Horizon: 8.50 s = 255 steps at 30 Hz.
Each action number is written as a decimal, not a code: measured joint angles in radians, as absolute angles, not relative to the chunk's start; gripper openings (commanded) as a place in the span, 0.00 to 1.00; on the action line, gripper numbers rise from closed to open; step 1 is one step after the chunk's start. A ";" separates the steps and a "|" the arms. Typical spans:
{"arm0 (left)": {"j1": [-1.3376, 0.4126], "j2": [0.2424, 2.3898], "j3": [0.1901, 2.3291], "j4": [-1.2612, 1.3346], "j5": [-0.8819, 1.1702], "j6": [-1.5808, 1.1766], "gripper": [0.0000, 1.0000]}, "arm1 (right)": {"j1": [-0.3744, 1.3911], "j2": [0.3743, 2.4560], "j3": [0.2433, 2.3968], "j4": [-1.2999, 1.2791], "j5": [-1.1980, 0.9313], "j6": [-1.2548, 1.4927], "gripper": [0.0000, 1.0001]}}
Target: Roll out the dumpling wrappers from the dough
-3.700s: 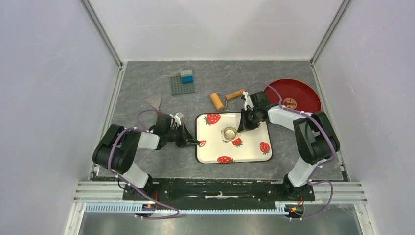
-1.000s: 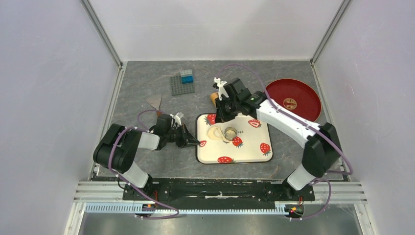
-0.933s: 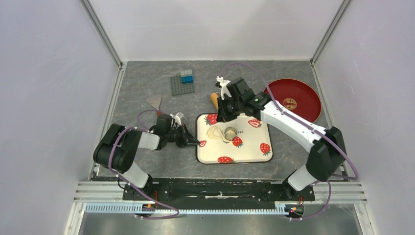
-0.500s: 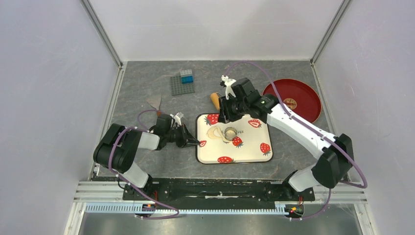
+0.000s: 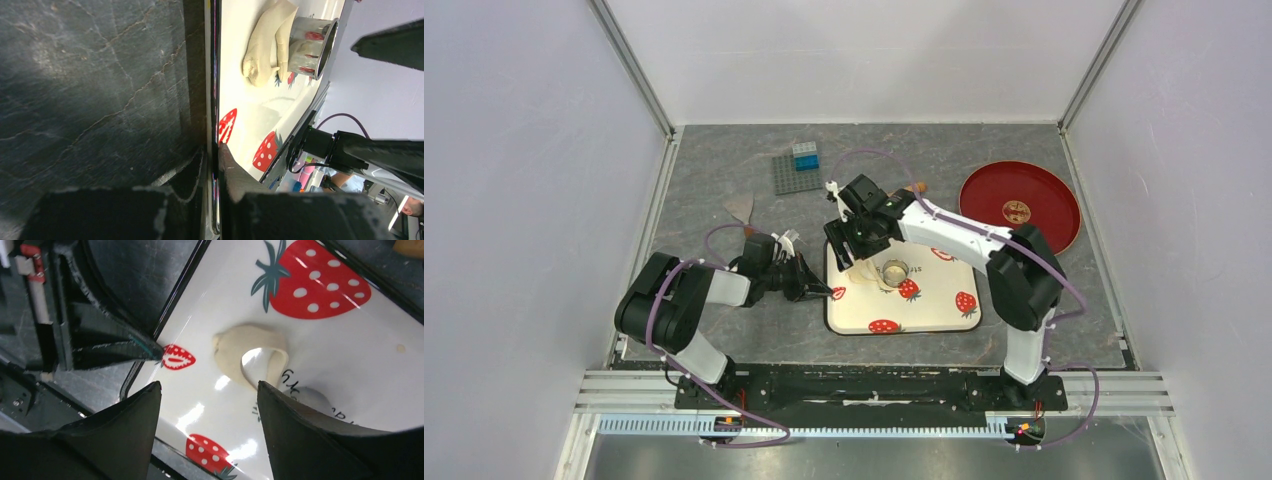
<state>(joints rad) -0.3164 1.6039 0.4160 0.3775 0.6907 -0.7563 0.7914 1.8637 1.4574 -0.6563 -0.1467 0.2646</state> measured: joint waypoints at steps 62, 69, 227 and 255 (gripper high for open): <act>-0.316 1.610 0.412 0.396 0.694 -0.758 0.02 | 0.805 1.563 1.361 -0.710 -0.076 0.257 0.08; -0.316 1.610 0.411 0.398 0.694 -0.759 0.02 | 0.652 1.562 1.411 -0.727 -0.105 0.231 0.07; -0.318 1.526 0.385 0.374 0.671 -0.768 0.44 | 0.184 1.524 1.176 -0.702 -0.154 0.138 0.98; -0.320 0.865 0.828 -0.671 0.320 -0.659 0.67 | 0.184 0.843 0.643 -0.801 -0.276 0.231 0.98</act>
